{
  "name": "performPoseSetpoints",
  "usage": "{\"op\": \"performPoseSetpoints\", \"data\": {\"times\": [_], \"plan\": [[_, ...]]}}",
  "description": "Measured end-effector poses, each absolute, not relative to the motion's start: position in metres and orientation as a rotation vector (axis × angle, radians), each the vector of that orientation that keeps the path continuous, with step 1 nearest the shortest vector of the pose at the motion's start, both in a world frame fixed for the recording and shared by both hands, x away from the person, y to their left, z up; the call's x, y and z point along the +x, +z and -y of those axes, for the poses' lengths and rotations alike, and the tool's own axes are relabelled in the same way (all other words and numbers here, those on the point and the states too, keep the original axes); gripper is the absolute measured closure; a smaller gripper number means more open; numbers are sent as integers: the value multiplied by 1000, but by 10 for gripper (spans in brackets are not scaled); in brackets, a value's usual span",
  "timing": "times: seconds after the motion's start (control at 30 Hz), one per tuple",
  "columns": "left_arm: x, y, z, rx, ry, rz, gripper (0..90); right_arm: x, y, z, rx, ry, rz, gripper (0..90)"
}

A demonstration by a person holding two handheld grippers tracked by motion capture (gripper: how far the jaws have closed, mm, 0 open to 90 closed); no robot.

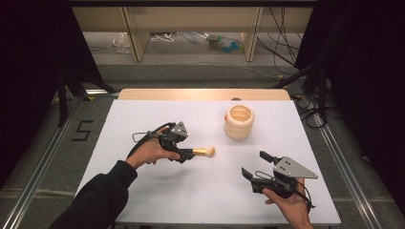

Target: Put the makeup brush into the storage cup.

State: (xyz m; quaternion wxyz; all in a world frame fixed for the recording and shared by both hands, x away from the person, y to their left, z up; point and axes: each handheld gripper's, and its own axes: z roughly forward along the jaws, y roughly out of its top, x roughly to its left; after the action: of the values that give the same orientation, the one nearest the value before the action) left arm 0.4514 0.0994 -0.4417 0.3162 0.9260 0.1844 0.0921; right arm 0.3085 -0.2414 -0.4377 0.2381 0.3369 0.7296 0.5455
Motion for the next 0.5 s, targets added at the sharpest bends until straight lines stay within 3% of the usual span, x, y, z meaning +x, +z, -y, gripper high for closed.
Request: {"op": "performPoseSetpoints", "data": {"times": [0.5], "plan": [[467,-449,-81,2569,195,-444,271,309,-439,240,913,1514,-2001,157]]}}
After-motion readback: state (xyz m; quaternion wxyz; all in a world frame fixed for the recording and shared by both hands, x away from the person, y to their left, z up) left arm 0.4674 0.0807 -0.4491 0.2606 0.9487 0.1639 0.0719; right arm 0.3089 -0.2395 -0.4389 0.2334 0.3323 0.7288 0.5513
